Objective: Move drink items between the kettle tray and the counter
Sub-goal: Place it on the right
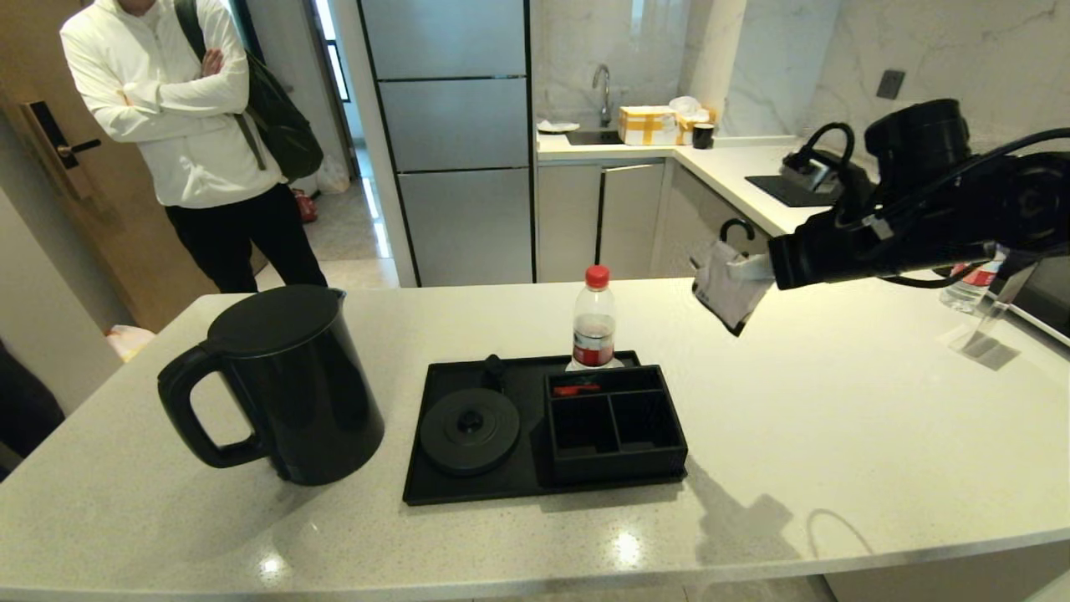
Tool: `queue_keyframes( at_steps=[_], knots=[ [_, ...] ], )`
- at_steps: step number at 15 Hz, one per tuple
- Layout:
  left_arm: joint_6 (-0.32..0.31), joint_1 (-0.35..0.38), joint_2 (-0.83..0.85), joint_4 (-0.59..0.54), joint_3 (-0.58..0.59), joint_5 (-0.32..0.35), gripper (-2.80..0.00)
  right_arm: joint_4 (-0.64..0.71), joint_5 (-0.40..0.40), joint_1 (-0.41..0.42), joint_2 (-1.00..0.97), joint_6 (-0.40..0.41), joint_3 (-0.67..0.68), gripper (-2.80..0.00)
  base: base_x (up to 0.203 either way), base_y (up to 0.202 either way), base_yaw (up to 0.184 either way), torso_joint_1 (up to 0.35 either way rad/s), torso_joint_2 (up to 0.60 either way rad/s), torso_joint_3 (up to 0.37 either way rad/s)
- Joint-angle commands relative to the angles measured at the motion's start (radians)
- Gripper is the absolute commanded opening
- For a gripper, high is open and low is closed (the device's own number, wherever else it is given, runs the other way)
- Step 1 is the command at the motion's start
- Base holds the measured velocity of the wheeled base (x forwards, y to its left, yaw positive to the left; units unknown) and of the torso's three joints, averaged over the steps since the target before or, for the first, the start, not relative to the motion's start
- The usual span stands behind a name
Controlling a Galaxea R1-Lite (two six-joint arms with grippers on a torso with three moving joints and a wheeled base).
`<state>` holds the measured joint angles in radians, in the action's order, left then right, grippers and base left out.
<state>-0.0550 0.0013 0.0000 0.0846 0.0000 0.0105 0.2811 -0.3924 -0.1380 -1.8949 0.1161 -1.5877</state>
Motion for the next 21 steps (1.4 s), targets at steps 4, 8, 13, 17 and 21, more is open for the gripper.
queue_keyframes(
  at_steps=[4, 8, 13, 17, 21],
  knots=[
    [0.0, 0.0, 0.0, 0.001, 0.034, 0.0, -2.8, 0.038, 0.186, 0.06, -0.064, -0.003, -0.007, -2.8, 0.0, 0.0, 0.0, 0.0, 0.0, 0.0],
    [0.0, 0.0, 0.0, 0.001, 0.034, 0.0, -2.8, 0.046, 0.23, 0.055, -0.16, -0.005, 0.057, -2.8, 0.0, 0.0, 0.0, 0.0, 0.0, 0.0],
    [0.0, 0.0, 0.0, 0.001, 0.035, 0.0, -2.8, 0.042, 0.241, 0.052, -0.244, -0.001, 0.046, -2.8, 0.0, 0.0, 0.0, 0.0, 0.0, 0.0],
    [0.0, 0.0, 0.0, 0.001, 0.035, 0.0, -2.8, 0.041, 0.248, 0.052, -0.294, 0.004, 0.04, 0.0, 0.0, 0.0, 0.0, 0.0, 0.0, 0.0],
    [0.0, 0.0, 0.0, 0.001, 0.034, 0.0, -2.8, 0.04, 0.26, 0.052, -0.291, 0.0, 0.025, 0.0, 0.0, 0.0, 0.0, 0.0, 0.0, 0.0]
  ],
)
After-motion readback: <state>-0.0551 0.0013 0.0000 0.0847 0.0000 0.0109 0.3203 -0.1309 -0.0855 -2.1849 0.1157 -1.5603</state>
